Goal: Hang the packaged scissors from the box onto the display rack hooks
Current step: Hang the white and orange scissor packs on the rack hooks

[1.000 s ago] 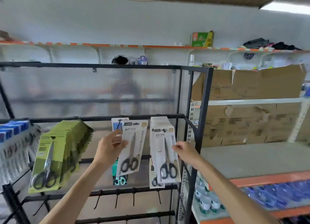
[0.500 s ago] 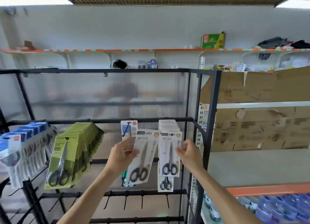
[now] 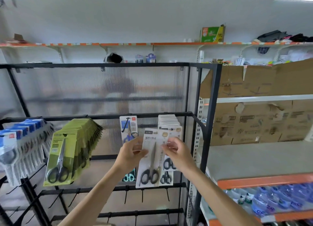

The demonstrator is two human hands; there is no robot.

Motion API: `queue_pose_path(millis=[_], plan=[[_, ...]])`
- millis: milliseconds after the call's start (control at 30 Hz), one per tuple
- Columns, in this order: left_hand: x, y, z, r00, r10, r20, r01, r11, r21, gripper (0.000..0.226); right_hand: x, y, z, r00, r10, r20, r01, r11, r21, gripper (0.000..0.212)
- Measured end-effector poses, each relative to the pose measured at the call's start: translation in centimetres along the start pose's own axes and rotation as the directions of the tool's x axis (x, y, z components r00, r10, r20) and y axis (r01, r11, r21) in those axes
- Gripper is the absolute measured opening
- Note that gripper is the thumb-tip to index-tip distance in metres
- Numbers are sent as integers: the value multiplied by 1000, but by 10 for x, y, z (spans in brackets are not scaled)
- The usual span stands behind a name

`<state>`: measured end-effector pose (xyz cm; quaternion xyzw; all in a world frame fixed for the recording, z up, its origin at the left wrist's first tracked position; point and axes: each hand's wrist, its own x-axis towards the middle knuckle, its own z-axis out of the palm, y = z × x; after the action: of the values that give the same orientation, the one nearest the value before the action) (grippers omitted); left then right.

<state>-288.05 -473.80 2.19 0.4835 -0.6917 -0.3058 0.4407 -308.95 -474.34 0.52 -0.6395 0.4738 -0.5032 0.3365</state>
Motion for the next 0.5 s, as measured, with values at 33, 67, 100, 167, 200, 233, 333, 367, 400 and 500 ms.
queue_pose_path(millis=[33, 67, 100, 167, 200, 233, 333, 367, 400, 500], plan=[[-1, -1, 5, 1000, -6, 14, 6, 1000, 4, 30, -2, 2, 0, 1000, 7, -10, -7, 1000, 5, 18], [-1, -3, 10, 1000, -11, 24, 11, 1000, 19, 28, -3, 5, -2, 1000, 11, -23, -11, 1000, -12, 19], [0, -4, 14, 999, -15, 35, 14, 999, 46, 27, -3, 7, -6, 999, 17, -39, -19, 999, -37, 19], [3, -5, 20, 999, -14, 52, 10, 997, 81, 37, 3, 11, -18, 995, 39, -93, -46, 996, -74, 17], [5, -5, 22, 998, -10, 57, 4, 996, 94, 43, 8, 14, -26, 990, 48, -133, -60, 995, -83, 16], [7, -5, 23, 998, -3, 57, -4, 993, 118, 47, 12, 16, -34, 984, 54, -169, -72, 992, -101, 16], [11, -4, 26, 998, 18, 58, -27, 986, 164, 47, 24, 22, -46, 977, 67, -202, -106, 977, -188, 12], [13, -4, 27, 998, 24, 62, -34, 984, 174, 47, 26, 23, -47, 977, 69, -201, -113, 970, -216, 12], [14, -4, 28, 997, 27, 68, -39, 982, 184, 46, 28, 23, -46, 977, 70, -201, -117, 965, -235, 12], [18, -6, 30, 997, 19, 78, -33, 982, 186, 47, 34, 26, -44, 974, 87, -209, -141, 954, -264, 14]])
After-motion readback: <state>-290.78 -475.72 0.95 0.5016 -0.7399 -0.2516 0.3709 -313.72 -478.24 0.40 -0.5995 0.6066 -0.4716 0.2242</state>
